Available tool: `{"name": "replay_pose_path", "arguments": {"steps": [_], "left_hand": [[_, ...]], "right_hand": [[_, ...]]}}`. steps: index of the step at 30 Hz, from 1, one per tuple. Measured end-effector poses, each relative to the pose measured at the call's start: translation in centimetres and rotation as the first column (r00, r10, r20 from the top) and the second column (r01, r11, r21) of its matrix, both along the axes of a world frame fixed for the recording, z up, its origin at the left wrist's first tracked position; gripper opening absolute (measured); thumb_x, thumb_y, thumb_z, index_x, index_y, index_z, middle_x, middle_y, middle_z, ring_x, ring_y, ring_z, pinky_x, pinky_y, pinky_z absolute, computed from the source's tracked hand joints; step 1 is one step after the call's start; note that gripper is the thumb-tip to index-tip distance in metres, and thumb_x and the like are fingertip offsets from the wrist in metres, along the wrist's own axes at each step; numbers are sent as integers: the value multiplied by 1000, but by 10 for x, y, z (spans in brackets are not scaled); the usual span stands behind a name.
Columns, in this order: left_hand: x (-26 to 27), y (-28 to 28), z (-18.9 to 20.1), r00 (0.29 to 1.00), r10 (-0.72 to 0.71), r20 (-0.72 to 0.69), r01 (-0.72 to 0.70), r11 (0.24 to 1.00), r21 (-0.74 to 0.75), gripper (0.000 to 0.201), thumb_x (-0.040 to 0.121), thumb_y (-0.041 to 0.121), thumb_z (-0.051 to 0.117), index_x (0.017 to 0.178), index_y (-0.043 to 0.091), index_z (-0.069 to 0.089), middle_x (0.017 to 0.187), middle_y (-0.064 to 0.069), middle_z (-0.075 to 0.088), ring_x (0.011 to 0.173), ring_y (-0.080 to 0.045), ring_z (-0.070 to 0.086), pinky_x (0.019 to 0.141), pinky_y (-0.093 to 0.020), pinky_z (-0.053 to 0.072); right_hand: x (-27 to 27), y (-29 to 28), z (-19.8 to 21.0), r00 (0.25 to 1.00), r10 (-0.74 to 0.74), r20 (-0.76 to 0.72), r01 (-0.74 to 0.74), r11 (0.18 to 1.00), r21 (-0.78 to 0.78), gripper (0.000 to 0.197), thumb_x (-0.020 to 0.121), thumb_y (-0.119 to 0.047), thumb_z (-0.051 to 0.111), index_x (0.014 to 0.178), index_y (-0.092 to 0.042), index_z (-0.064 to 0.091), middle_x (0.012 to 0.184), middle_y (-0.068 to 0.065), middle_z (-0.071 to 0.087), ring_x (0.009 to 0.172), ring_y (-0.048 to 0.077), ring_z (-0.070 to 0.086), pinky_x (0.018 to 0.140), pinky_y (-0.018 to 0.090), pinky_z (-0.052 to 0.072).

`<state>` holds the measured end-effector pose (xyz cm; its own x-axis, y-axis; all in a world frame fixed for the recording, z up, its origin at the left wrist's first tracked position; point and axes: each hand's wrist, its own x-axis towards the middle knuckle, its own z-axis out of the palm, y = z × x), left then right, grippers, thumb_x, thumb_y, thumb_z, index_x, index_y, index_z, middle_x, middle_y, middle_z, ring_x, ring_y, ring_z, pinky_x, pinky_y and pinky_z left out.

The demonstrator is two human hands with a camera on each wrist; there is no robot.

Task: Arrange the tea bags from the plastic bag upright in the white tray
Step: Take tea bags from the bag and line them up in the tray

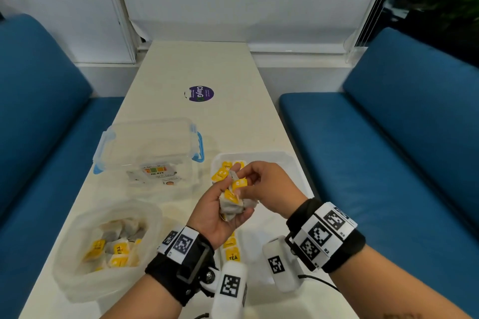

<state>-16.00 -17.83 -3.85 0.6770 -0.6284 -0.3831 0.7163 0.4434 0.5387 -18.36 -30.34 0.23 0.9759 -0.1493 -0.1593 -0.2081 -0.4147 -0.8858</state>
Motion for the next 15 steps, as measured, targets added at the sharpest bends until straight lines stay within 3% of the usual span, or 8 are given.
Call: {"name": "replay_pose_path", "arguments": {"steps": [3, 7, 9, 11, 15], "left_hand": [[1, 0, -4, 998, 31, -49, -32, 999, -11, 43, 71, 29, 60, 114, 29, 64, 98, -1, 71, 68, -16, 68, 49, -23, 55], [5, 5, -2, 989, 103, -104, -108, 993, -40, 24, 87, 25, 52, 108, 25, 63, 77, -8, 71, 59, -20, 67, 45, -22, 54], [7, 8, -3, 988, 111, -110, -116, 992, -42, 25, 87, 24, 51, 109, 26, 64, 84, -10, 70, 68, -22, 68, 45, -22, 53], [9, 11, -4, 991, 74, -116, -79, 996, -36, 31, 79, 25, 56, 110, 23, 63, 90, -12, 69, 74, -22, 68, 45, -22, 53], [10, 13, -6, 992, -36, -121, 43, 997, 59, 44, 69, 33, 60, 106, 10, 63, 83, -15, 69, 68, -20, 70, 42, -20, 51]], "right_hand": [[0, -1, -2, 999, -51, 9, 50, 998, 49, 30, 73, 4, 73, 72, -22, 58, 63, -3, 53, 56, 6, 50, 55, 15, 44], [2, -3, 2, 998, -65, 6, 62, 975, 215, 26, 78, 7, 66, 80, -18, 60, 65, 3, 57, 52, 5, 55, 53, 13, 43], [5, -5, 6, 996, -92, -23, 94, 955, 282, 22, 84, 2, 59, 85, -19, 60, 70, 1, 58, 59, 6, 56, 52, 15, 42], [7, -7, 11, 994, -97, -55, 110, 940, 322, 20, 88, -1, 53, 86, -20, 61, 77, 1, 59, 68, 13, 55, 57, 23, 45], [12, -15, 21, 998, 45, -37, -37, 977, 210, 25, 92, 2, 47, 82, -15, 62, 76, -3, 60, 64, 11, 56, 50, 27, 54]]}}
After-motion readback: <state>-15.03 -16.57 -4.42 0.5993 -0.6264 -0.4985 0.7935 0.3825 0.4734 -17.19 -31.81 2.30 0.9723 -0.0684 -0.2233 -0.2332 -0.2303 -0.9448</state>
